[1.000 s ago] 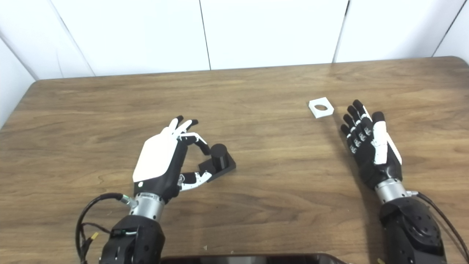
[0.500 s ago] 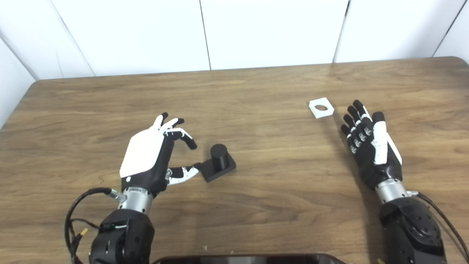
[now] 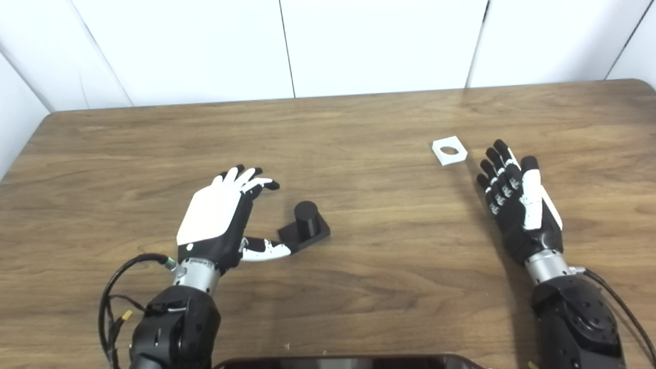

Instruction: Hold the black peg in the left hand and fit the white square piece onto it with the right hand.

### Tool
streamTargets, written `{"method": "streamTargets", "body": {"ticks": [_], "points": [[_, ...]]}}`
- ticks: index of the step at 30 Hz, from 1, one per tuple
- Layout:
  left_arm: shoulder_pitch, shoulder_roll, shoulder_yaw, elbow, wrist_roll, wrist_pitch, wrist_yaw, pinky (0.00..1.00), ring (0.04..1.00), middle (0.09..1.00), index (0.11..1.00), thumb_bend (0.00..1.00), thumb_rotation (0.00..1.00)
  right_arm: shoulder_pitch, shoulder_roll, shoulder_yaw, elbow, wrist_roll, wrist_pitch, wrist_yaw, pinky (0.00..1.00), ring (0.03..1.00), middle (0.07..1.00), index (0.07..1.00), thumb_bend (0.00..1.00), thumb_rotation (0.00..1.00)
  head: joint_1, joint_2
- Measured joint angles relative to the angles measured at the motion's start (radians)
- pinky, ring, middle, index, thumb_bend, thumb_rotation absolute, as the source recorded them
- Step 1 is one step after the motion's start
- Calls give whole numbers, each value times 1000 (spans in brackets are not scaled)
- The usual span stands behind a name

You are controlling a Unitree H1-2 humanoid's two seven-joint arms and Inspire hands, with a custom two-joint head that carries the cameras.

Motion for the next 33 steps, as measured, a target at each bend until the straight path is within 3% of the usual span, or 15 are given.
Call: {"method": "streamTargets", "body": {"ticks": [15, 33], "points": [[-15, -22, -3, 97, -6, 0, 18, 1000, 1000, 951, 712, 886, 239, 2, 0, -2, -2, 0, -1, -1, 1000, 1000, 1000, 1000, 612, 1000, -9, 3], [-72, 6, -3, 209, -17, 0, 57, 1000, 1000, 962, 714, 868, 235, 4, 0, -8, -9, 0, 8, -1, 1000, 1000, 1000, 1000, 619, 1000, -12, 5]]}}
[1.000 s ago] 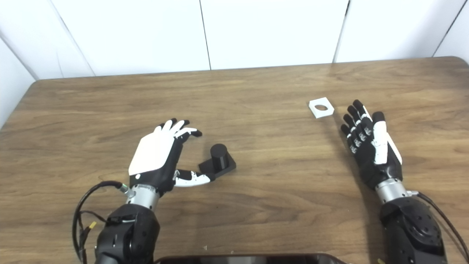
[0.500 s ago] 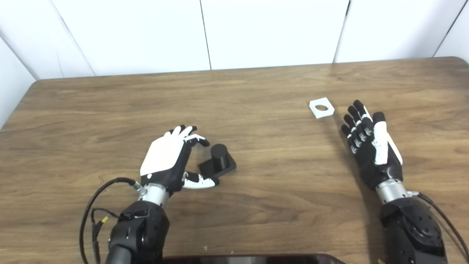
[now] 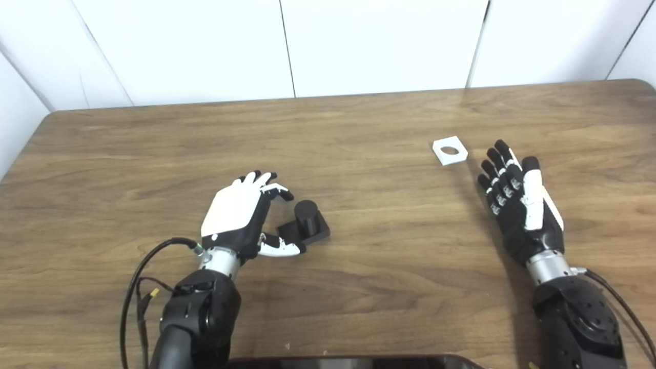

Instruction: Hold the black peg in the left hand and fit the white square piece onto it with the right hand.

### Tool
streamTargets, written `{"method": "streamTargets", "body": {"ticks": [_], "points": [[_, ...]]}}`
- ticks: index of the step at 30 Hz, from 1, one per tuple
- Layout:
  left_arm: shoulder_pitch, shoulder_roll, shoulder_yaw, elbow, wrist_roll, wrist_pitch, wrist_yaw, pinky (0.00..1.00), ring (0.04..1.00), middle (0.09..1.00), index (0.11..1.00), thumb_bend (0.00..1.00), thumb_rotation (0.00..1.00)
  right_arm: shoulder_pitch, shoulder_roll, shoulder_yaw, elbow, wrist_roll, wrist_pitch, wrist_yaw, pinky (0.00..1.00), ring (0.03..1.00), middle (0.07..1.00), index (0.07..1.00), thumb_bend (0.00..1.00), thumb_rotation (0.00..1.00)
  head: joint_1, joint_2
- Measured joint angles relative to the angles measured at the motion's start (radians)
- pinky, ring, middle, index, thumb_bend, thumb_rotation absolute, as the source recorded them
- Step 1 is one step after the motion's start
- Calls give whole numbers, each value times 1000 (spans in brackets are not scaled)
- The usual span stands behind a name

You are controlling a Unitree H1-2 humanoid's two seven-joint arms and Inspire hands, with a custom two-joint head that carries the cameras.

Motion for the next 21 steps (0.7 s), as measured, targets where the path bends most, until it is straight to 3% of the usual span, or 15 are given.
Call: {"method": "streamTargets", "body": {"ticks": [21], "points": [[-33, 21, -5, 14, -4, 30, -29, 1000, 1000, 959, 659, 864, 227, 1, 0, -4, -1, 2, 4, 0, 1000, 1000, 1000, 1000, 612, 1000, 3, 12]]}}
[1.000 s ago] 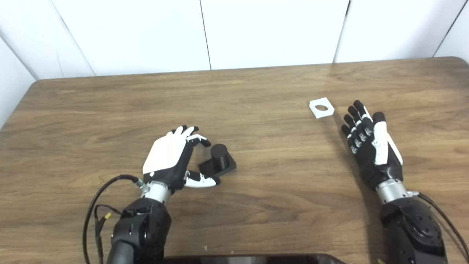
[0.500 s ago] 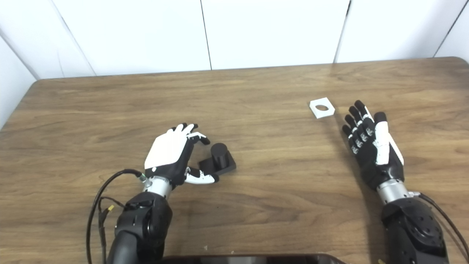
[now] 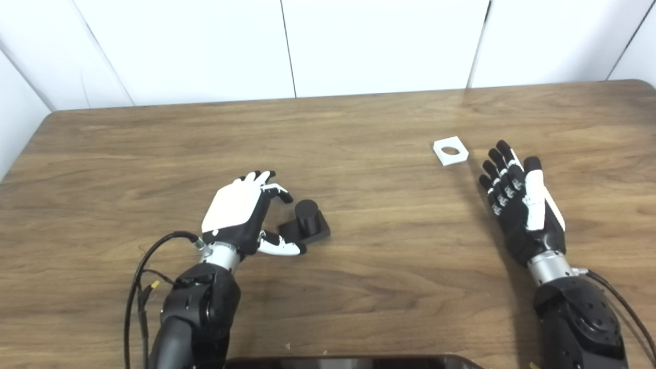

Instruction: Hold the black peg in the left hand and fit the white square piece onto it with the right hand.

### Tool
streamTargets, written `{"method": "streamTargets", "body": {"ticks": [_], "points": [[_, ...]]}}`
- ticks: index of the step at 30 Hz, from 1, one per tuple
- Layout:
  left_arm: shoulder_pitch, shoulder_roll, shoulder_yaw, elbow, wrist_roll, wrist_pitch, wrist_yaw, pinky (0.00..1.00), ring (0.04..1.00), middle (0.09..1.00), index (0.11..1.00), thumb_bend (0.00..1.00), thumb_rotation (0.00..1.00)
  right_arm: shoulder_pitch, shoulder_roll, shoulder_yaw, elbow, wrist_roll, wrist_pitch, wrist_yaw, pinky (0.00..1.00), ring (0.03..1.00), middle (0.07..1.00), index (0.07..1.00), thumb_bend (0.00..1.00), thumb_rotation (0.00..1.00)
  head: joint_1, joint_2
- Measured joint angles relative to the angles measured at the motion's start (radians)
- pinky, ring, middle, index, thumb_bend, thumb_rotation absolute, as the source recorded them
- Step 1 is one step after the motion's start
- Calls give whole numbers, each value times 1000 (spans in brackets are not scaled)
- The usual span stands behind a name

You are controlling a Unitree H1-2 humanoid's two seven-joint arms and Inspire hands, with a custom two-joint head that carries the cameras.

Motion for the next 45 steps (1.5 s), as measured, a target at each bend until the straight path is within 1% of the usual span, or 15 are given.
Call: {"method": "streamTargets", "body": {"ticks": [3, 9, 16, 21, 29, 33, 34, 38, 45], "points": [[-7, 4, -2, 0, 0, 3, -14, 1000, 1000, 952, 647, 867, 217, 0, 0, -2, 0, 0, 0, 0, 1000, 1000, 1000, 1000, 607, 1000, 0, 0], [-15, 10, -7, -3, 0, 6, -36, 1000, 1000, 946, 621, 872, 205, 0, 0, -2, -1, 0, 1, 0, 1000, 1000, 1000, 1000, 635, 1000, 2, 5], [-27, 21, -13, -10, 0, 7, -71, 1000, 1000, 953, 601, 881, 183, 0, 0, -2, -1, -1, 1, 0, 1000, 1000, 1000, 1000, 628, 1000, 2, 5], [-30, 21, -14, -23, 0, 14, -113, 1000, 1000, 961, 587, 875, 176, 0, 0, -4, -3, 0, 4, 0, 1000, 1000, 1000, 1000, 627, 1000, 3, 9], [-49, 24, -18, -31, 9, 29, -176, 1000, 1000, 962, 592, 875, 158, 2, 0, -5, -4, 0, 3, 0, 1000, 1000, 1000, 1000, 634, 1000, 3, 14], [-49, 25, -18, -39, 12, 30, -195, 1000, 1000, 960, 590, 875, 133, 3, 0, -6, -6, 1, 4, 0, 1000, 1000, 1000, 1000, 629, 1000, 3, 15], [-49, 25, -18, -43, 12, 30, -203, 1000, 1000, 959, 587, 877, 114, 3, 0, -7, -6, 1, 4, 0, 1000, 1000, 1000, 1000, 628, 1000, 3, 17], [-50, 25, -18, -47, 12, 30, -208, 1000, 1000, 953, 580, 890, 98, 4, 0, -6, -6, 0, 3, 0, 1000, 1000, 1000, 1000, 626, 1000, 3, 18], [-52, 24, -19, -47, 12, 29, -209, 1000, 1000, 948, 561, 883, 81, 4, 0, -7, -6, 2, 2, 2, 1000, 1000, 1000, 1000, 634, 1000, 5, 20]]}}
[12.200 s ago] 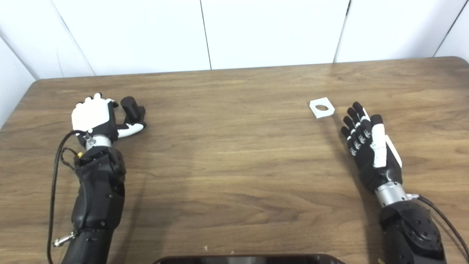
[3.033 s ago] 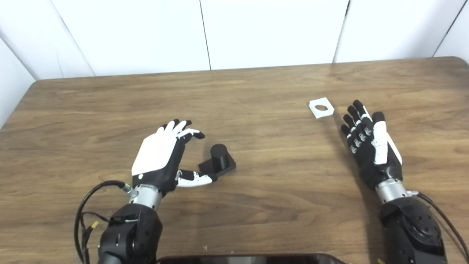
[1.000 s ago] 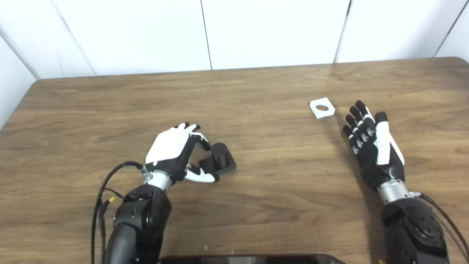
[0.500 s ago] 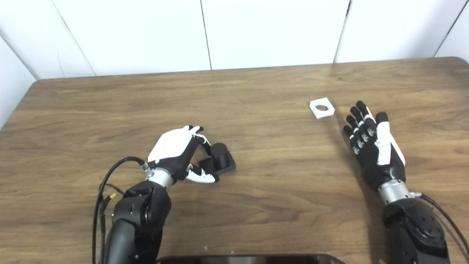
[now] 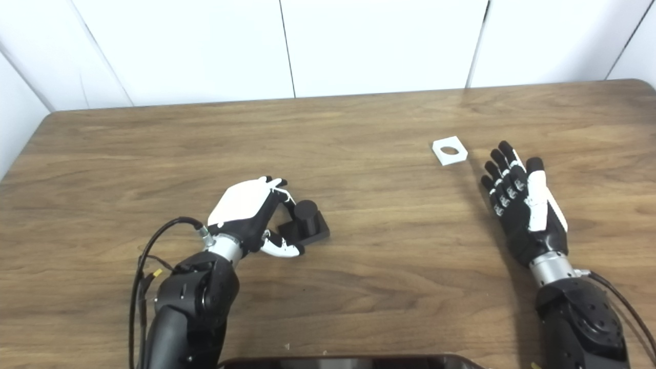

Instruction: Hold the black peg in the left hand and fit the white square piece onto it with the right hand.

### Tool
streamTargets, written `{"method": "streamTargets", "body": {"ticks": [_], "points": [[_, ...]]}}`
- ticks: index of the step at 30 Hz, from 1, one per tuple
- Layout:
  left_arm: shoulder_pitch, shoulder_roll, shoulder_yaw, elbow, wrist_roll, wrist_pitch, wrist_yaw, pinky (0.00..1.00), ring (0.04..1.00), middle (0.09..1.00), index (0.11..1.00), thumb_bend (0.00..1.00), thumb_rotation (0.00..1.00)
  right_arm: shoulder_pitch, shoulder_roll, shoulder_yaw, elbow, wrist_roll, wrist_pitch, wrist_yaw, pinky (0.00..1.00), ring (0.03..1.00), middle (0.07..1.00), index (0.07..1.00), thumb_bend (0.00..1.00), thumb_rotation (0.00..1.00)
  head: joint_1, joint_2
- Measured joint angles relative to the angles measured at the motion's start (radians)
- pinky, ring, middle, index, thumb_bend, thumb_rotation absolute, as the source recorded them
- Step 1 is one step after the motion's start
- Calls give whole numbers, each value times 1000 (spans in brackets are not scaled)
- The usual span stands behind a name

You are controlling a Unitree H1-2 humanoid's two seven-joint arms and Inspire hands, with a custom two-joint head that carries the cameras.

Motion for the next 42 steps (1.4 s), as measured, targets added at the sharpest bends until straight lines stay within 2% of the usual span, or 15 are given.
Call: {"method": "streamTargets", "body": {"ticks": [12, 14, 15, 17, 31, 32, 35, 42], "points": [[0, 0, 0, 0, -3, 0, 6, 1000, 1000, 943, 541, 860, 41, 0, -1, 0, -1, 0, 3, -1, 1000, 1000, 1000, 1000, 630, 1000, 3, 2], [0, 1, 0, 0, -3, 0, 6, 1000, 1000, 944, 505, 635, 53, 0, -1, 0, -3, 0, 6, -2, 1000, 1000, 1000, 1000, 633, 1000, 2, 2], [0, 1, 0, 0, -3, 0, 6, 1000, 1000, 945, 495, 570, 56, 0, -1, 0, -5, 0, 8, -2, 1000, 1000, 1000, 1000, 635, 1000, 2, 2], [-1, 0, 1, 0, -3, 0, 9, 1000, 1000, 944, 489, 537, 58, 0, -1, 0, -7, 0, 12, -2, 1000, 1000, 1000, 1000, 635, 1000, 2, 2], [-4, 1, 1, 0, -10, 0, 8, 1000, 1000, 942, 485, 525, 57, 0, -4, 0, -20, -2, 38, -3, 1000, 1000, 1000, 1000, 604, 1000, -5, 5], [-4, 1, 1, 0, -10, 0, 8, 1000, 1000, 941, 486, 525, 58, 0, -5, 1, -20, -2, 39, -3, 1000, 1000, 1000, 1000, 584, 959, -9, 3], [-4, 1, 1, 0, -10, 0, 8, 1000, 1000, 940, 486, 525, 58, -1, -6, 1, -23, -2, 45, -2, 1000, 1000, 1000, 1000, 575, 917, -11, 3], [-4, 1, 1, 0, -12, 0, 8, 1000, 1000, 943, 486, 525, 57, -5, -13, 1, -26, 0, 62, -2, 1000, 1000, 1000, 1000, 574, 881, -18, 3]]}}
